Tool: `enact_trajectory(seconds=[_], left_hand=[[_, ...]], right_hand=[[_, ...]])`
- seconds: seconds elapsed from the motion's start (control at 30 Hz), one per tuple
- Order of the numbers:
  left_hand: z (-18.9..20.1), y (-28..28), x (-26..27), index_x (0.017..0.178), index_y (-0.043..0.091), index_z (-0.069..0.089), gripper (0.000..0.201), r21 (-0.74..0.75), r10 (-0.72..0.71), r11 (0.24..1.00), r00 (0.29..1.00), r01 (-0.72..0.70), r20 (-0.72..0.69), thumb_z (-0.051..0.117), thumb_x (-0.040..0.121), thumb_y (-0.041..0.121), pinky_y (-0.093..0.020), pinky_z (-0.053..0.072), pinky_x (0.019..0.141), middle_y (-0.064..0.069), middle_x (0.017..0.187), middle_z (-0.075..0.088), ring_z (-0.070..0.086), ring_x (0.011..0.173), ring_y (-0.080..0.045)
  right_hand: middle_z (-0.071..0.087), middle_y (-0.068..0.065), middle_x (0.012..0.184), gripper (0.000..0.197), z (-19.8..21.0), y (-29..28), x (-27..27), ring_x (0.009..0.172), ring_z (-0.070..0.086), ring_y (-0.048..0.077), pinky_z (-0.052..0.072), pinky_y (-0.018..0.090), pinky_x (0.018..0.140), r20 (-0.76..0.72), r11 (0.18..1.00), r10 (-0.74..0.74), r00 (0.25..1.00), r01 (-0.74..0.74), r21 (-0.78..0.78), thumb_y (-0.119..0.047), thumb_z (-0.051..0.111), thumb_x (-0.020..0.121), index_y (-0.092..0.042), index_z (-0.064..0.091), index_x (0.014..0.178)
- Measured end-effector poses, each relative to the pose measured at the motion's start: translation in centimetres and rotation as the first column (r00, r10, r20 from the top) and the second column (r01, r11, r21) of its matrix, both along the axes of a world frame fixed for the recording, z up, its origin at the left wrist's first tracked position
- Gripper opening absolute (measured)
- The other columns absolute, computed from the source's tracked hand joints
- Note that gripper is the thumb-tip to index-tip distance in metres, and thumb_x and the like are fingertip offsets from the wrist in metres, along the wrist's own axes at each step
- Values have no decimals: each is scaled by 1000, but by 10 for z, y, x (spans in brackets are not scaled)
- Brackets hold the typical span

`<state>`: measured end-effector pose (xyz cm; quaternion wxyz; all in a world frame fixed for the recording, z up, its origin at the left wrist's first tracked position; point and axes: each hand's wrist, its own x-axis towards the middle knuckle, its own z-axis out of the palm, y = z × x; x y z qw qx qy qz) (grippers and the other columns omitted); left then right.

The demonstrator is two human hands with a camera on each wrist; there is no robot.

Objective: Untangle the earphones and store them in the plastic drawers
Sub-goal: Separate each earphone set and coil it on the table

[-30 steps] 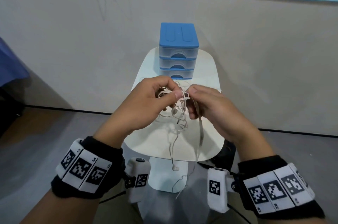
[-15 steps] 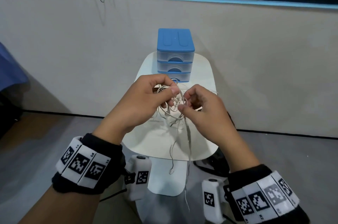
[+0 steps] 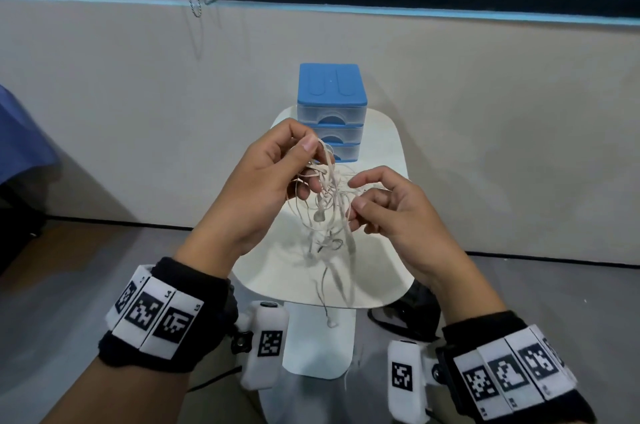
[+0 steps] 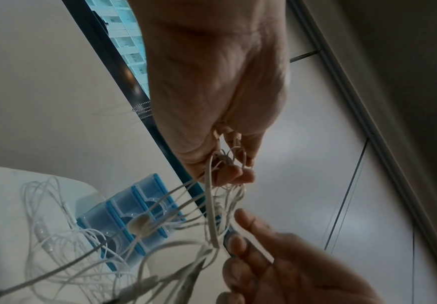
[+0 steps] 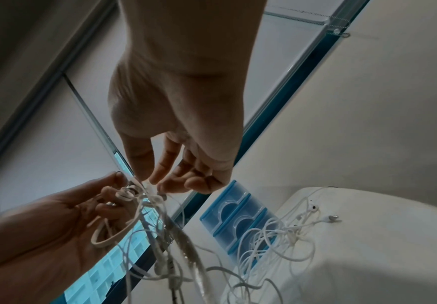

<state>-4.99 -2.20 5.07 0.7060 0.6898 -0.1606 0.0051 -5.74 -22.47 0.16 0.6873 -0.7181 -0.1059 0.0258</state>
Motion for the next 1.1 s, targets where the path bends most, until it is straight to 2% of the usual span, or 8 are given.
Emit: enact_trajectory(seconds=[0.13, 0.2, 0.27, 0.4, 0.53, 0.67, 0.83, 1.1], left_hand=[[0, -1, 5, 92, 17, 58, 19, -39, 13, 999, 1000, -14, -10, 51, 108, 23, -27, 45, 62, -13, 99, 68, 58, 66, -16], [0, -2, 7, 92, 17, 58, 19, -40, 11, 999, 1000, -11, -16, 51, 108, 23, -25, 45, 61, -14, 100, 67, 58, 66, -16], [0, -3, 9, 91, 17, 58, 19, -42, 4, 999, 1000, -5, -20, 51, 108, 23, -24, 46, 61, -15, 101, 66, 58, 65, -16], [3, -4, 11, 92, 15, 56, 19, -50, -7, 999, 1000, 6, -14, 49, 109, 21, -23, 46, 60, -18, 100, 65, 58, 62, -15], [5, -4, 14, 92, 15, 55, 20, -77, -8, 997, 1000, 7, -7, 47, 109, 20, -22, 46, 59, -14, 94, 67, 57, 60, -14], [5, -2, 15, 91, 16, 53, 21, -113, -7, 994, 1000, 4, -25, 45, 110, 21, -22, 46, 59, -11, 91, 69, 56, 59, -16], [5, 0, 18, 91, 18, 53, 22, -144, -2, 990, 998, -6, -56, 43, 110, 23, -25, 45, 61, -8, 87, 71, 55, 62, -18], [-16, 11, 34, 88, 15, 65, 17, 114, 284, 957, 946, -268, -159, 60, 102, 21, -28, 39, 55, -2, 70, 66, 51, 58, -17]], right_hand=[[68, 1, 79, 17, 4, 0, 0, 72, 65, 16, 44, 24, 69, 60, 999, -19, 998, 22, -42, 1, 64, 95, -15, 66, 101], [64, -1, 81, 17, 9, 3, 0, 71, 60, 16, 45, 20, 68, 118, 1000, -16, 993, 17, -4, -3, 67, 88, -15, 68, 100], [61, -1, 80, 15, 13, 6, 3, 70, 52, 16, 45, 23, 67, 181, 1000, -5, 983, 6, -7, -8, 69, 85, -16, 69, 98], [61, -8, 78, 20, 7, 12, 14, 65, 49, 14, 44, 29, 65, 217, 975, 19, 976, 30, -222, -4, 69, 82, -21, 68, 92], [59, -12, 75, 18, 2, 16, 18, 65, 48, 13, 42, 27, 65, 197, 952, 49, 979, 13, -305, -9, 76, 81, -23, 68, 88], [60, -9, 78, 17, 3, 19, 17, 66, 49, 13, 40, 24, 64, 245, 977, 43, 969, 10, -212, -8, 75, 82, -22, 70, 90], [66, -2, 82, 6, 8, 19, 18, 70, 53, 16, 43, 33, 65, 275, 983, 53, 960, -2, -182, -15, 74, 85, -18, 69, 87], [66, -6, 76, 8, 26, 8, 18, 72, 54, 18, 45, 34, 69, 257, 999, -38, 966, 43, -16, -14, 74, 86, -15, 68, 82]])
